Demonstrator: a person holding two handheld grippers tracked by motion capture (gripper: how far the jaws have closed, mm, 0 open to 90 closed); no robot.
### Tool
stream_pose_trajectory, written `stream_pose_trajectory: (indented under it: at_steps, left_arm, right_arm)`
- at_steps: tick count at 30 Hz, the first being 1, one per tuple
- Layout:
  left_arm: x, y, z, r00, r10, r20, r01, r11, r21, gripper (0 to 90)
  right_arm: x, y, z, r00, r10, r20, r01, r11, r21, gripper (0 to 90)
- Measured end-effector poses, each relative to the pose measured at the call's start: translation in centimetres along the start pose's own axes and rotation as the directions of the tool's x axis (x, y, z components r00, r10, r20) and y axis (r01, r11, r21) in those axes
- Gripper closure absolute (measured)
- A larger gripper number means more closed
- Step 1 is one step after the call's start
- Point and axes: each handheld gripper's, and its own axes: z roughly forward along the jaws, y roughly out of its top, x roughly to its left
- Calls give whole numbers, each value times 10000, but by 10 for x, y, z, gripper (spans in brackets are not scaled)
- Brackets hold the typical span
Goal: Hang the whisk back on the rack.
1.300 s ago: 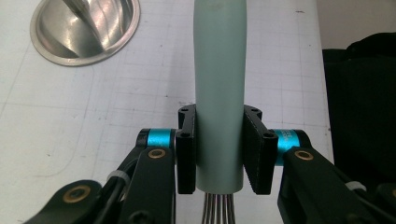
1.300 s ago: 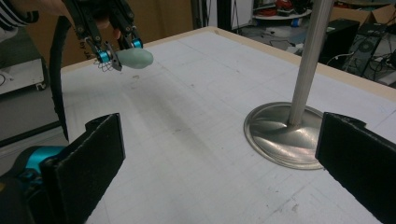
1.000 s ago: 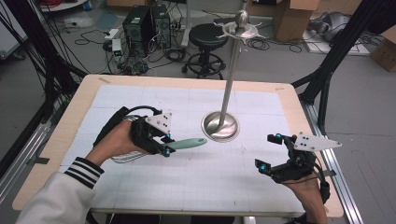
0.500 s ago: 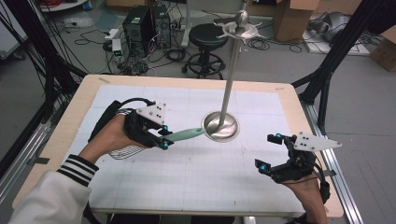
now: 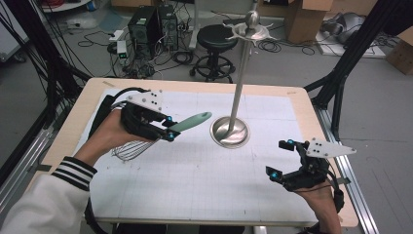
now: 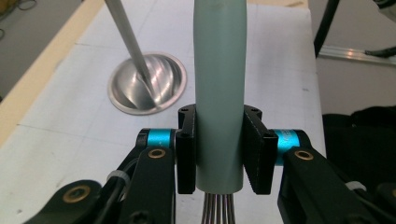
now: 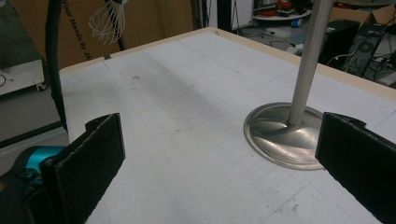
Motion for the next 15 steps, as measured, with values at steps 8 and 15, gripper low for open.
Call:
stream_pose_trajectory:
  at_steps: [8, 15]
  left_arm:
    - [8, 11, -10, 9986, -332, -422, 310, 9981, -531, 694]
    - [15, 24, -20, 9958, -588, -698, 510, 9927, -1094, 694]
  right_arm:
    - [-1, -1, 1, 10000, 42, -47, -42, 10000, 28, 1]
    - [-3, -2, 1, 10000, 76, -50, -76, 10000, -18, 1]
